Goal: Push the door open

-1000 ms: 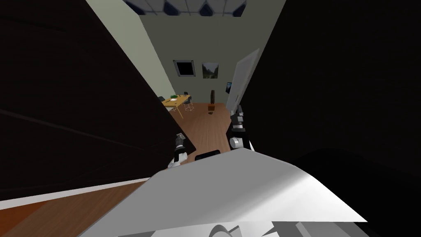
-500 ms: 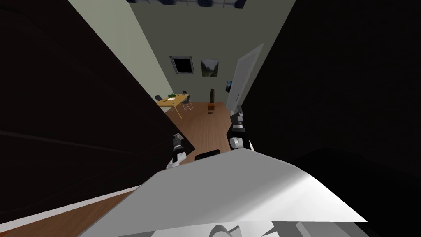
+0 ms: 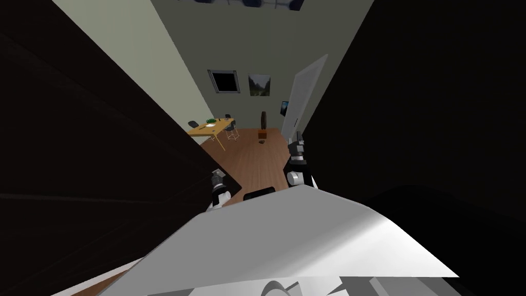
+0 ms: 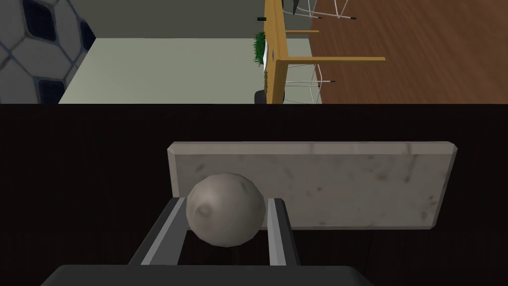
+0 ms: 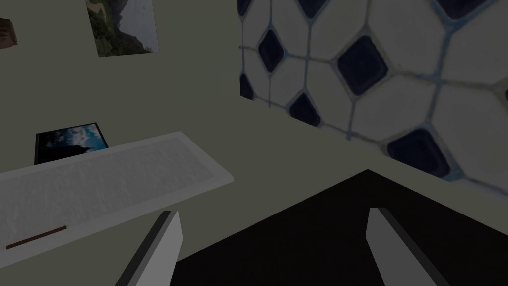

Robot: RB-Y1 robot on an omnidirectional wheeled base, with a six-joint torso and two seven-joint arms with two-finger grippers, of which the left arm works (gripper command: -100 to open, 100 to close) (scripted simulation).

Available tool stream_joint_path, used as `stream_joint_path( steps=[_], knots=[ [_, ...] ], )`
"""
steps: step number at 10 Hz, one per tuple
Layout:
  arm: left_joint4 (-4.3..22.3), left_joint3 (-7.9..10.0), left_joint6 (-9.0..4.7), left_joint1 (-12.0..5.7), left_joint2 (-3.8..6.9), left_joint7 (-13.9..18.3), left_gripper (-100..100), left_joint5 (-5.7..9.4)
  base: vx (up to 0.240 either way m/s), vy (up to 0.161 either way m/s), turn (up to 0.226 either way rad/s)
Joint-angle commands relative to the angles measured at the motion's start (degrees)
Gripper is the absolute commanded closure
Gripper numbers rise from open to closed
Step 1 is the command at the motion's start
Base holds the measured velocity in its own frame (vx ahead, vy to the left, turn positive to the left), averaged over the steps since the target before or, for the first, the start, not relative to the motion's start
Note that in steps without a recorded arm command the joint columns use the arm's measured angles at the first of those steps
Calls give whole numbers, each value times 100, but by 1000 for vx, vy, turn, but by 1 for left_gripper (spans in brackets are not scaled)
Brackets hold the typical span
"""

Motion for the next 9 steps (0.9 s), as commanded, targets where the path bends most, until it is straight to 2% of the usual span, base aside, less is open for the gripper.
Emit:
stream_joint_path(
  steps=[1,2,3,5,7,8,9],
  knots=[
    [-173,122,47,76,17,-108,100,84,83,13,-14],
    [-223,221,58,111,8,-186,100,178,125,8,-67],
    [-223,221,58,111,8,-186,100,178,90,8,-29],
    [-297,367,74,164,-6,-302,100,317,86,10,-41],
    [-322,414,79,182,-12,-339,100,363,107,-1,-11],
    [-393,555,95,233,-30,-451,100,497,125,7,-74],
    [-393,555,95,233,-30,-451,100,497,127,27,-28]
  ],
)
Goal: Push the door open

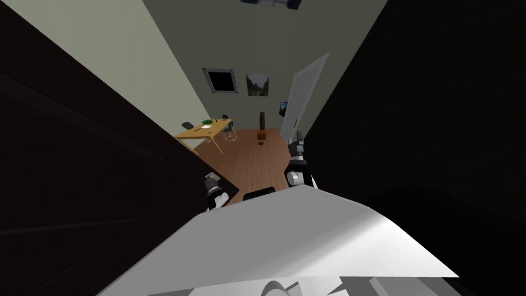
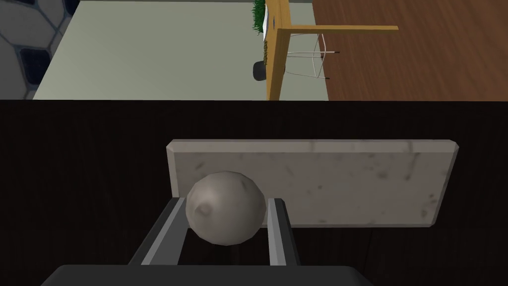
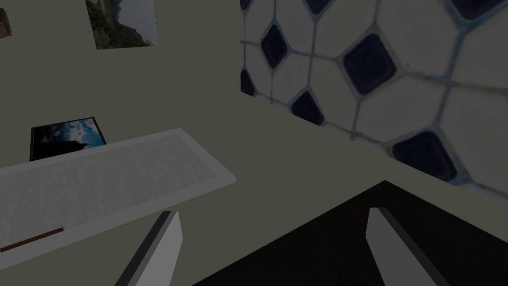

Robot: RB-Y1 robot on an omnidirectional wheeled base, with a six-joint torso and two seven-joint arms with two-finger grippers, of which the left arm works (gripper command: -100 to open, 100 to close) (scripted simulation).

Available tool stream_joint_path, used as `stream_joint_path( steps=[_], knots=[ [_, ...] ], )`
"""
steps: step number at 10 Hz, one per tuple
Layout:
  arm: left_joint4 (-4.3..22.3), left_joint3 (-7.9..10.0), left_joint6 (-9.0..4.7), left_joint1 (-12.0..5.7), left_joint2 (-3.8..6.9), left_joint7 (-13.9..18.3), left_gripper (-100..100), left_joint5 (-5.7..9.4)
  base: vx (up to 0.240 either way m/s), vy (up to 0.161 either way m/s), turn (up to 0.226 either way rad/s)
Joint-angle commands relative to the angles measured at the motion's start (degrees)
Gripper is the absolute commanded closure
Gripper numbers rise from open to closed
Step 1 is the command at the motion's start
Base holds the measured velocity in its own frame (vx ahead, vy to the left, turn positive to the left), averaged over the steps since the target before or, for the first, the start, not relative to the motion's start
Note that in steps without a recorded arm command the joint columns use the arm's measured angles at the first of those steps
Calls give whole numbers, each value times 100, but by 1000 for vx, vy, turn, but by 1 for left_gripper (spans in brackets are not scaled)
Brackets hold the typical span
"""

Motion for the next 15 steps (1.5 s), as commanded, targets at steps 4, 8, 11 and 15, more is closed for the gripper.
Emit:
stream_joint_path(
  steps=[4,8,11,15],
  knots=[
    [-144,429,-25,102,-1,-311,100,384,199,38,-50],
    [-285,707,5,203,-89,-532,100,650,160,22,-34],
    [-214,806,-30,214,-21,-549,100,716,125,45,24],
    [-236,1090,-68,237,7,-694,100,931,198,86,32]
  ],
)
